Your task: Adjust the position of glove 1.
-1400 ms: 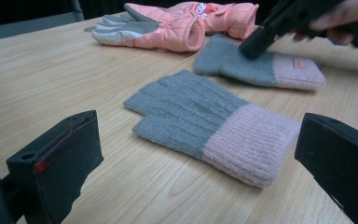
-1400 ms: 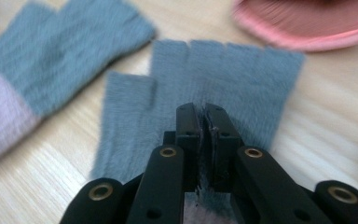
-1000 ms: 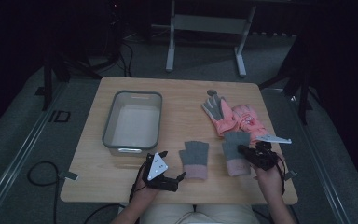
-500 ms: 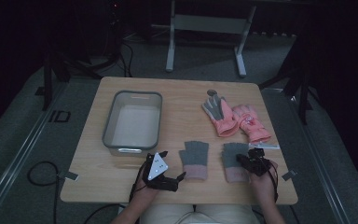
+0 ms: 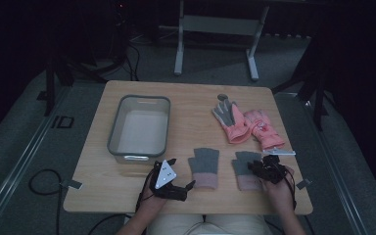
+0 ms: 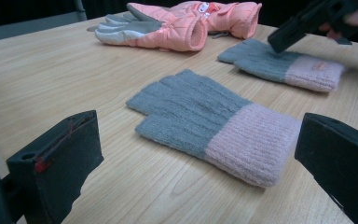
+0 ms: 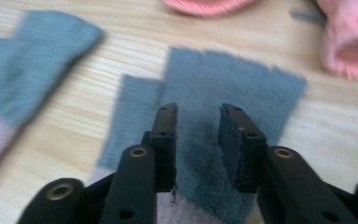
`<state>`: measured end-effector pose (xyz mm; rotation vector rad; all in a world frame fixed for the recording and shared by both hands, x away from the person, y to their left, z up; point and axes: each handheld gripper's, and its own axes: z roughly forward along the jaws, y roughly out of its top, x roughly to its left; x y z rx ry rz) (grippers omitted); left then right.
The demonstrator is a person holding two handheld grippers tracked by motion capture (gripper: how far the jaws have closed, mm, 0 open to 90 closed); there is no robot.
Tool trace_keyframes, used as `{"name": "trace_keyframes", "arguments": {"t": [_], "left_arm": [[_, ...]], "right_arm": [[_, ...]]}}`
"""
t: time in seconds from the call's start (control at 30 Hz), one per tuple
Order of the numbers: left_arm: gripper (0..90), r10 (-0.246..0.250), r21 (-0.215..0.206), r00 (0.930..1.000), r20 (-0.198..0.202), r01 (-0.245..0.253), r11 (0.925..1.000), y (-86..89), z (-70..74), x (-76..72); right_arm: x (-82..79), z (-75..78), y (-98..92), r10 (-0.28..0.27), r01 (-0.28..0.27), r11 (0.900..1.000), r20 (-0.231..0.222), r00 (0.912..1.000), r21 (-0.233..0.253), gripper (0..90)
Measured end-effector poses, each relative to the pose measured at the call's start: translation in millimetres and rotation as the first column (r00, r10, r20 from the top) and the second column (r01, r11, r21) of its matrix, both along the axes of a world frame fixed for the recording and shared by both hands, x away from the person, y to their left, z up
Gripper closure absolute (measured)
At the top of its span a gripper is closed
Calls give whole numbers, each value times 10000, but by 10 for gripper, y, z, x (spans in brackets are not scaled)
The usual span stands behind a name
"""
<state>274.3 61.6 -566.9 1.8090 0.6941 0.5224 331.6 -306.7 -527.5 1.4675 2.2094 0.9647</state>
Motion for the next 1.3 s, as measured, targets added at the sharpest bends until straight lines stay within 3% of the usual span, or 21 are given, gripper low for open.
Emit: {"name": "trace_keyframes", "arguments": {"t": [0.07, 0.13, 0.23, 0.53, 0.67, 0.77, 0.87, 0.97, 1.03, 1.17, 1.3], "left_arm": [[0, -6, 17, 10000, 16, 6, 10000, 0, 0, -1], [0, 9, 16, 10000, -3, -9, 10000, -3, 0, -1], [0, 31, 30, 10000, 21, -31, 10000, -4, 0, -4], [0, 48, -2, 10000, 33, -48, 10000, 0, 0, -5], [0, 58, -45, 10000, 34, -58, 10000, 4, 0, -6], [0, 80, -97, 10000, 20, -80, 9999, 10, -1, -4], [0, 61, -208, 10000, -61, -63, 9998, 17, -2, 10], [0, 88, -421, 9998, -164, -95, 9991, 42, -3, 21], [0, 106, -325, 9999, -124, -110, 9994, 34, -2, 17], [0, 52, -14, 10000, 16, -52, 10000, -1, -1, 4], [0, 90, -69, 10000, -17, -90, 9999, 11, -1, 8]], "right_arm": [[-3, 53, -17, 898, -896, 9960, 250, 9957, -64, 633], [14, 78, -33, 1781, -1774, 9837, 220, 9838, -308, 622], [57, 92, -63, 2401, -2389, 9674, 37, 9707, -841, 607], [122, -58, -107, 2227, -2265, 9712, -559, 9733, -736, 593], [114, -129, -119, 2266, -2305, 9700, -553, 9724, -779, 605], [107, -133, -102, 2317, -2364, 9653, -539, 9713, -1107, 695], [120, -115, -85, 2124, -2209, 9675, -781, 9741, -1234, 803], [113, -121, -78, 1856, -1931, 9748, -735, 9799, -1120, 829], [95, -127, -74, 1609, -1670, 9808, -651, 9848, -1012, 841], [97, -59, -60, 1556, -1633, 9816, -814, 9845, -985, 852], [84, 199, -52, 1420, -1436, 9887, -384, 9891, -423, 853]]}}
